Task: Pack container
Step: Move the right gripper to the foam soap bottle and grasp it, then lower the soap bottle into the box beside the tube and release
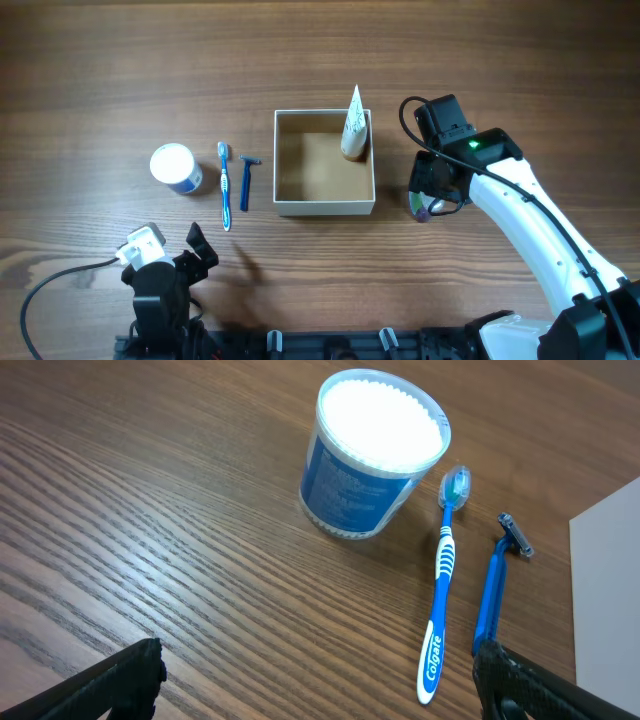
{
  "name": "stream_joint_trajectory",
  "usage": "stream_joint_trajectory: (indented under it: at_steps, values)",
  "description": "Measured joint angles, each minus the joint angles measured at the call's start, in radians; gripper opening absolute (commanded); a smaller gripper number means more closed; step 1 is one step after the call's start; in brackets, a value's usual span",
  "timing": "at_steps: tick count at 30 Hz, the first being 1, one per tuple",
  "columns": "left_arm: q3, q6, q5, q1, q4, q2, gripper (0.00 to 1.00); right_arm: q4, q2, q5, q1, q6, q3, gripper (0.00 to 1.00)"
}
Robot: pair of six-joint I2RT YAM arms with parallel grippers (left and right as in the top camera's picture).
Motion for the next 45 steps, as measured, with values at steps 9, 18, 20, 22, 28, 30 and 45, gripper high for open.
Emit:
stream_joint_trajectory:
  at_steps: [9,18,20,22,28,30,45]
  values:
    - [0.0,0.0,0.0,0.0,0.0,0.0,1.0,-0.07,-0.018,0.013,0.0,-0.019,0.014,0.32]
    - [0.0,0.0,0.0,0.0,0.0,0.0,1.0,-0.132,-0.199,0.01,0.004,-0.065,0.13,0.28]
    - [0.0,0.0,0.0,0.0,0.0,0.0,1.0,-0.114,-0.249,-0.003,0.015,-0.091,0.154,0.27]
    - [0.0,0.0,0.0,0.0,0.0,0.0,1.0,-0.087,-0.29,-0.022,0.035,-0.107,0.171,0.26]
    - [0.0,0.0,0.0,0.0,0.0,0.0,1.0,0.003,-0.333,-0.108,0.12,-0.138,0.192,0.25]
    - [0.0,0.0,0.0,0.0,0.0,0.0,1.0,0.039,-0.322,-0.138,0.157,-0.146,0.192,0.25]
    - [0.0,0.0,0.0,0.0,0.0,0.0,1.0,0.192,-0.038,-0.042,0.302,-0.169,0.192,0.24]
